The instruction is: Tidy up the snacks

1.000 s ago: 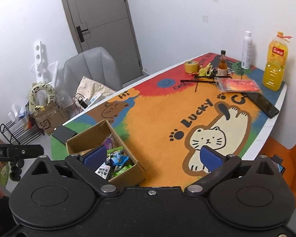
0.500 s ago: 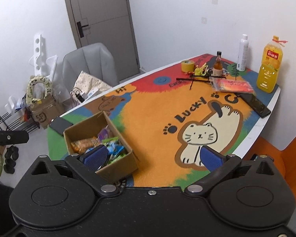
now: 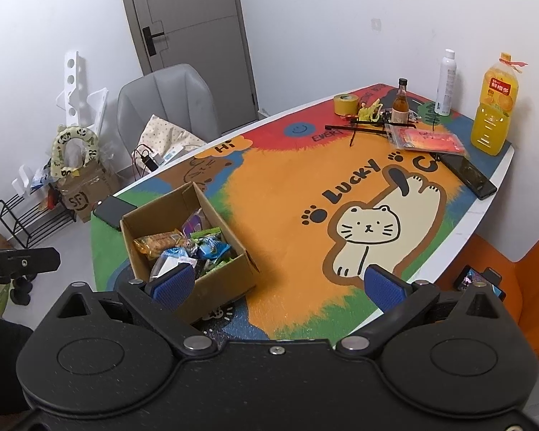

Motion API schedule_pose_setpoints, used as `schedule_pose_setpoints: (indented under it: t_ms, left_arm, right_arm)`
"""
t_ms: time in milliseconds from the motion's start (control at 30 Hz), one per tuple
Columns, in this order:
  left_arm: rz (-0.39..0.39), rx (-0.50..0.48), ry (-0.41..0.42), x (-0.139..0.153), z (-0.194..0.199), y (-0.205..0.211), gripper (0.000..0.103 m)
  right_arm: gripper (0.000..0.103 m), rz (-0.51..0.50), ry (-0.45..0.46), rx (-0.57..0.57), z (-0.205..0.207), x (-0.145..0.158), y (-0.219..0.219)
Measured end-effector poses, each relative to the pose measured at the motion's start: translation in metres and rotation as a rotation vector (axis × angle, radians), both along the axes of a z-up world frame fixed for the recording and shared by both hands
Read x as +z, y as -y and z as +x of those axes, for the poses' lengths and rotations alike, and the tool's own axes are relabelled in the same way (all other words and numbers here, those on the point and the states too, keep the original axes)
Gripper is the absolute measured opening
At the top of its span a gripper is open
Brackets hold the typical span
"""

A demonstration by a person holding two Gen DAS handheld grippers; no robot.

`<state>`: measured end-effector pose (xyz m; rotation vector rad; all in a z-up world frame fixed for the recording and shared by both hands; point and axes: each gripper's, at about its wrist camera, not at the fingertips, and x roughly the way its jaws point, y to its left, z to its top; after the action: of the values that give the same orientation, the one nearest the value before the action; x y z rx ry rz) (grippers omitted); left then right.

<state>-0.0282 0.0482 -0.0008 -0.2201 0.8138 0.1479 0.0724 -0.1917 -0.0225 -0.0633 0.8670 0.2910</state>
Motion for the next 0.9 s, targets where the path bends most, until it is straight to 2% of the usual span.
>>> schedule_pose_setpoints:
  t_ms: [900]
  left_arm:
    - [0.029,-0.011,-0.017,-0.0043,-0.0020,0.0101,0.103]
  right_arm:
    - [0.103,-0.003,-0.006,0.025,0.0033,-0.0034,0.0000]
